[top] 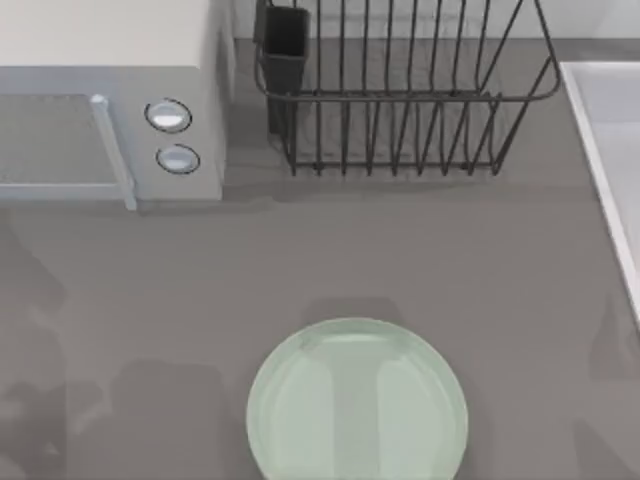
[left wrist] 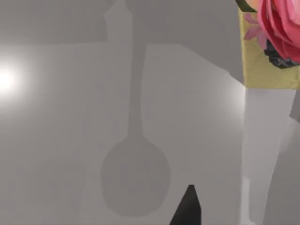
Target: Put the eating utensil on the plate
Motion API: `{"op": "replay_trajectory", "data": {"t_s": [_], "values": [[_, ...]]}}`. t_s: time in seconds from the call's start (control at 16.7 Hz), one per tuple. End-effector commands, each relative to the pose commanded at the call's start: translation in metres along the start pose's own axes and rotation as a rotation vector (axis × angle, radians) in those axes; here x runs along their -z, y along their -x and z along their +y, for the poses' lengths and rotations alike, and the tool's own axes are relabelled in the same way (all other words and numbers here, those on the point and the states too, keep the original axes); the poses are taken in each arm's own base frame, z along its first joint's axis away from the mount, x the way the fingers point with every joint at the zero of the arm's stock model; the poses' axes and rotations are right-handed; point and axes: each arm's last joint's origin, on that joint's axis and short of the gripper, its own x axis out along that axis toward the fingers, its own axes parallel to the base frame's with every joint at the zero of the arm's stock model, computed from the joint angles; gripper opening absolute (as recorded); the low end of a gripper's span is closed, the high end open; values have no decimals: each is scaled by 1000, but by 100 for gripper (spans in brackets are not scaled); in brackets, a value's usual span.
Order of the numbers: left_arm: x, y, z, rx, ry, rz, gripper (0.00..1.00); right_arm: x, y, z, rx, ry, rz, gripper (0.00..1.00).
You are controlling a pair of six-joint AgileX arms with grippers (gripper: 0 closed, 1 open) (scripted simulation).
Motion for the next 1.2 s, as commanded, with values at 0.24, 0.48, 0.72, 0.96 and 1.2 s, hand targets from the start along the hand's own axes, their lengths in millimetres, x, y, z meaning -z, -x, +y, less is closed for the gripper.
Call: {"op": "replay_trajectory", "data": {"t_s": [0.24, 0.48, 0.72, 0.96, 1.2], "values": [[-73, -4, -11, 21, -170, 17, 0, 0, 0, 0, 0, 0, 0, 100], [-169, -17, -75, 38, -415, 41, 0, 0, 0, 0, 0, 0, 0, 100], [-235, -31, -178, 31, -633, 44, 0, 0, 0, 0, 0, 0, 0, 100], [-257, -39, -250, 11, -731, 17, 0, 0, 0, 0, 0, 0, 0, 100], [-260, -40, -267, 6, -748, 7, 0, 0, 0, 0, 0, 0, 0, 100]]}}
